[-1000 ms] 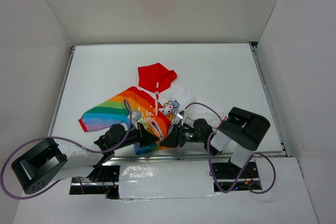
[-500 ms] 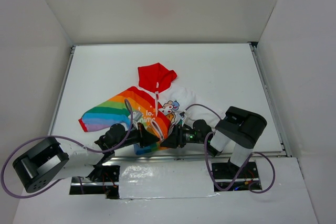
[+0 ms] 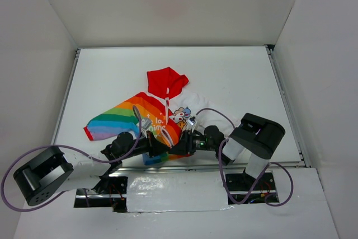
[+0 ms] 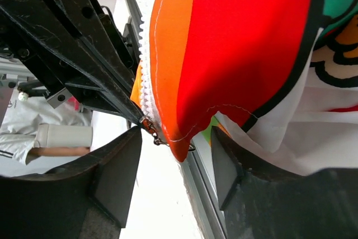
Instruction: Zip up the jacket
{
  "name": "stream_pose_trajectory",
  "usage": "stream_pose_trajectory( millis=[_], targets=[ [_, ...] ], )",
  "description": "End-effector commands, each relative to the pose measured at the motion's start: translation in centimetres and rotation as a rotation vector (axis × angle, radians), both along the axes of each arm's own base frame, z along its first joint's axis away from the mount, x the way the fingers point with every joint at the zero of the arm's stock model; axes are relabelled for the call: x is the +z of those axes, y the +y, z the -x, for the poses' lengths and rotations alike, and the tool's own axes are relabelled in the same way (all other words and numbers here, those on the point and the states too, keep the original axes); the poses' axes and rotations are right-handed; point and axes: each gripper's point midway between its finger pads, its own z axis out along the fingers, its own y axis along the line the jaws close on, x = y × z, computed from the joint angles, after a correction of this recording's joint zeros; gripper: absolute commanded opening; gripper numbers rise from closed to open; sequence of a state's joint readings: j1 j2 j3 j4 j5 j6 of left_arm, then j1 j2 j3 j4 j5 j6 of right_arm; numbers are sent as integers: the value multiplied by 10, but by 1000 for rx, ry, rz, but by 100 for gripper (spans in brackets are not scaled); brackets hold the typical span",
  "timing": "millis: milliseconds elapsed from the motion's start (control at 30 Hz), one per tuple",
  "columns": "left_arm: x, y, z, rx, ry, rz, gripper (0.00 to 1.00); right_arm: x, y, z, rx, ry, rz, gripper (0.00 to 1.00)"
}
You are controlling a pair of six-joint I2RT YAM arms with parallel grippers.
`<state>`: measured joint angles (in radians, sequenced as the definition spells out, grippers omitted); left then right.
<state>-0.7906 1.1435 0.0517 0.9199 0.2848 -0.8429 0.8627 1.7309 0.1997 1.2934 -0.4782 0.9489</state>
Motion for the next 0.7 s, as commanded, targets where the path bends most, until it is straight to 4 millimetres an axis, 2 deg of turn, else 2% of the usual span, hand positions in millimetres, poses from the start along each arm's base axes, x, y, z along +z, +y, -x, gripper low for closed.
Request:
stream_pose_trajectory(
  millis=[0,233,367,567,600,633,667],
  targets=[
    [21,-7,-3,-16,-57,47,0,75,15,-9,5,-229,-256,58],
    [22,-7,-5,-10,-65,39,0,74,10,-5,7,-215,-262,49],
    [21,-8,-5,-13,-63,38,0,74,9,-2,11,-204,-267,37],
    [20,-9,-6,-15,-62,35,0,73,8,-1,7,-191,-268,26],
    [21,-9,-6,-16,-61,37,0,73,7,-1,5,-188,-269,22],
    [22,-10,-7,-15,-65,38,0,73,7,-2,2,-183,-271,11],
    [22,-10,-7,-15,-65,37,0,73,7,-2,-1,-179,-271,9]
  ],
)
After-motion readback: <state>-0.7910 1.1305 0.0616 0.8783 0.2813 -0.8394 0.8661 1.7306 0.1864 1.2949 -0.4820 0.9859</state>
